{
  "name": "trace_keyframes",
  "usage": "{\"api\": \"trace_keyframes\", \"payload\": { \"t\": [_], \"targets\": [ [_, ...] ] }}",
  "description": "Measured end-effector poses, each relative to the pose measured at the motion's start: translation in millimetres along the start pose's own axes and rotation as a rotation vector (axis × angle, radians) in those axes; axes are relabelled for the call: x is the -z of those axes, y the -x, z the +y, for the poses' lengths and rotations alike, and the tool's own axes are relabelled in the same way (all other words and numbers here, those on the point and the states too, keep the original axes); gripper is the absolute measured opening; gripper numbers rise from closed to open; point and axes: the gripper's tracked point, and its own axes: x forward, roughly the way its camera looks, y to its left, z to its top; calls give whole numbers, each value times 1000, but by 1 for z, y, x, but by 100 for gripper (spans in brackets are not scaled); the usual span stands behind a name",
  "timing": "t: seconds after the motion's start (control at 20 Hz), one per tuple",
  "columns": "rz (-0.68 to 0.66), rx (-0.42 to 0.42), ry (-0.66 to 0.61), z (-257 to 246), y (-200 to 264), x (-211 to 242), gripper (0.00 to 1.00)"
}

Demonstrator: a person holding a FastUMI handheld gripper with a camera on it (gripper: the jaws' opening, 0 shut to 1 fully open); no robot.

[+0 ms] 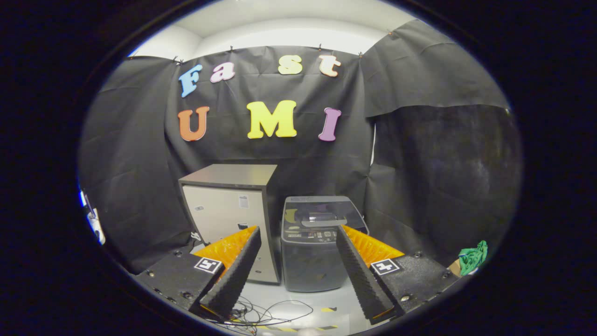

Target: Put the clothes into the washing machine and then close the washing machine lid.

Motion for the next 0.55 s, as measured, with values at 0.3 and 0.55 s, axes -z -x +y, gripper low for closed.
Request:
{"api": "trace_keyframes", "payload": {
  "t": [0.3, 0.55],
  "targets": [
    [-1, -3, 12, 0, -2, -3, 100],
    [4, -9, 17, 2, -5, -4, 100]
  ]
}}
